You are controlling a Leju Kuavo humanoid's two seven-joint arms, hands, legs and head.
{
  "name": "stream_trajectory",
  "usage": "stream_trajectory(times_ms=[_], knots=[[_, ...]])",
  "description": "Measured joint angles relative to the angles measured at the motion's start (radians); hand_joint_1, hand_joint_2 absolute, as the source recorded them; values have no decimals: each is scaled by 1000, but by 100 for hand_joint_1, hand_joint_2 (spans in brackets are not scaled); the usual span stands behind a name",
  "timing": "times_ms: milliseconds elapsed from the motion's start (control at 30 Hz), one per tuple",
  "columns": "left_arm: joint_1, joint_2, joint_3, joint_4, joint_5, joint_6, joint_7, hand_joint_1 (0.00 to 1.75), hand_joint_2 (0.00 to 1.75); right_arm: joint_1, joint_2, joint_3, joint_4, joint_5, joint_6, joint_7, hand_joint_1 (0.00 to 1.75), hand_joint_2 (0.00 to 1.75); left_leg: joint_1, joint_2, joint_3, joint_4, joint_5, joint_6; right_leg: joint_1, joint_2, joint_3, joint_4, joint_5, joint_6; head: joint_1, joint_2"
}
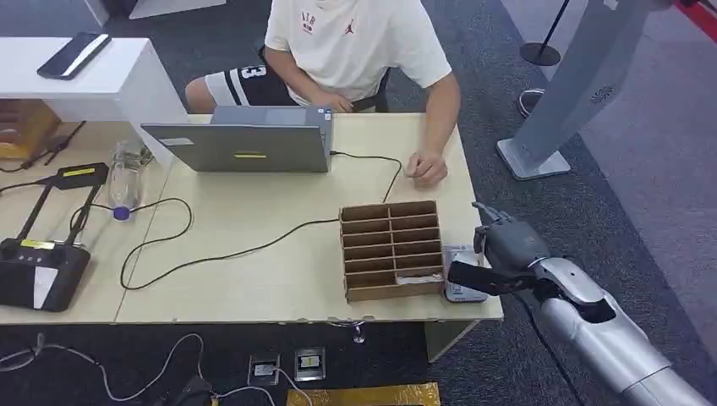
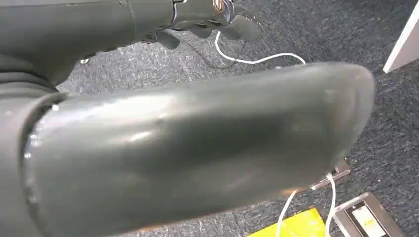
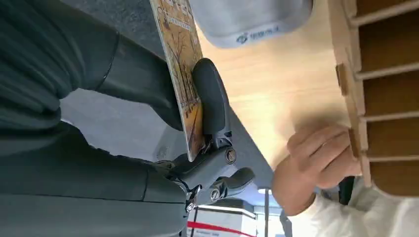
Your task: Pass the card to the sensor for recognition and then transmit it.
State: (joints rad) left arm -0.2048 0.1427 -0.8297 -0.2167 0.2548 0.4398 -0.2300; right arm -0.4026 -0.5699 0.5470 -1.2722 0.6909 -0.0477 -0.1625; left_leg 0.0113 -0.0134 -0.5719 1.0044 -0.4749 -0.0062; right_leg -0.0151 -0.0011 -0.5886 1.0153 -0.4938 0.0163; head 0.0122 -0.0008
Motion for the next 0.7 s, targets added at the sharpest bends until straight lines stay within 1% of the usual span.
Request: stream_trajectory(times_ms=[233, 700], knots=[[0, -1, 0, 0, -3, 1, 2, 0, 0, 36, 15, 0, -17, 0, 8, 6, 175, 175, 0, 0, 0, 0, 0, 0, 0, 0, 0, 0, 0, 0, 0, 0], [0, -7, 0, 0, -3, 5, 8, 0, 0, 43, 42, -2, -17, 8, 15, 6, 175, 175, 0, 0, 0, 0, 0, 0, 0, 1, 0, 0, 0, 0, 0, 0]])
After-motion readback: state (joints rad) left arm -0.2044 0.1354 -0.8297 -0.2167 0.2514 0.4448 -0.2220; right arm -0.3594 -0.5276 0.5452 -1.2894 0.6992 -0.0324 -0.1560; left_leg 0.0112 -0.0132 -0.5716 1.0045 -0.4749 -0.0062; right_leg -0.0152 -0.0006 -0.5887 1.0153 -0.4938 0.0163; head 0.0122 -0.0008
